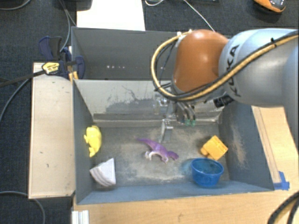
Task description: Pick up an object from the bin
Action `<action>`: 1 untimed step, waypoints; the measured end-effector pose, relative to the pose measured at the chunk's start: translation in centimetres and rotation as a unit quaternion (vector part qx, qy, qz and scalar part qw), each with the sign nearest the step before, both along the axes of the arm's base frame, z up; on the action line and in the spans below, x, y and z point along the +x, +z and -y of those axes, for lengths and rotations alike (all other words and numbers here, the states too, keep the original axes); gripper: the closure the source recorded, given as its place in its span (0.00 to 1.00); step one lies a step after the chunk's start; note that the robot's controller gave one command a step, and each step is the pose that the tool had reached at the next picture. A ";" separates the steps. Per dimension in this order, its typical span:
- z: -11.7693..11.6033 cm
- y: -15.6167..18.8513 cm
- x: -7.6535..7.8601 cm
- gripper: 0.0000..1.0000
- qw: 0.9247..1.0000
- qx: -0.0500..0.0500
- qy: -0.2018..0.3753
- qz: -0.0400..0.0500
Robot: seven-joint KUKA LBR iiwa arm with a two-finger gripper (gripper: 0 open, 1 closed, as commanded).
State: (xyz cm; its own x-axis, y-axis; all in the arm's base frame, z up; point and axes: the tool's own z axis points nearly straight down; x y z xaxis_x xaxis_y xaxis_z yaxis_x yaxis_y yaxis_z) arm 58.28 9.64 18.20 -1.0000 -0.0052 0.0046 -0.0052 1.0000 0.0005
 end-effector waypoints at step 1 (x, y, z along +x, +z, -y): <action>0.0 0.2 0.0 0.00 1.000 0.000 0.000 0.001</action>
Offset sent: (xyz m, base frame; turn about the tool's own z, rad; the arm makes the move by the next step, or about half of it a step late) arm -0.0523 -0.0313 0.0135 -0.1143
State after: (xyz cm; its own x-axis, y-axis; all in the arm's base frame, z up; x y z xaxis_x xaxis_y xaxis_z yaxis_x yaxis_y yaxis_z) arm 58.28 9.62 18.39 -1.0000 -0.0046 0.0028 -0.0046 1.0000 0.0007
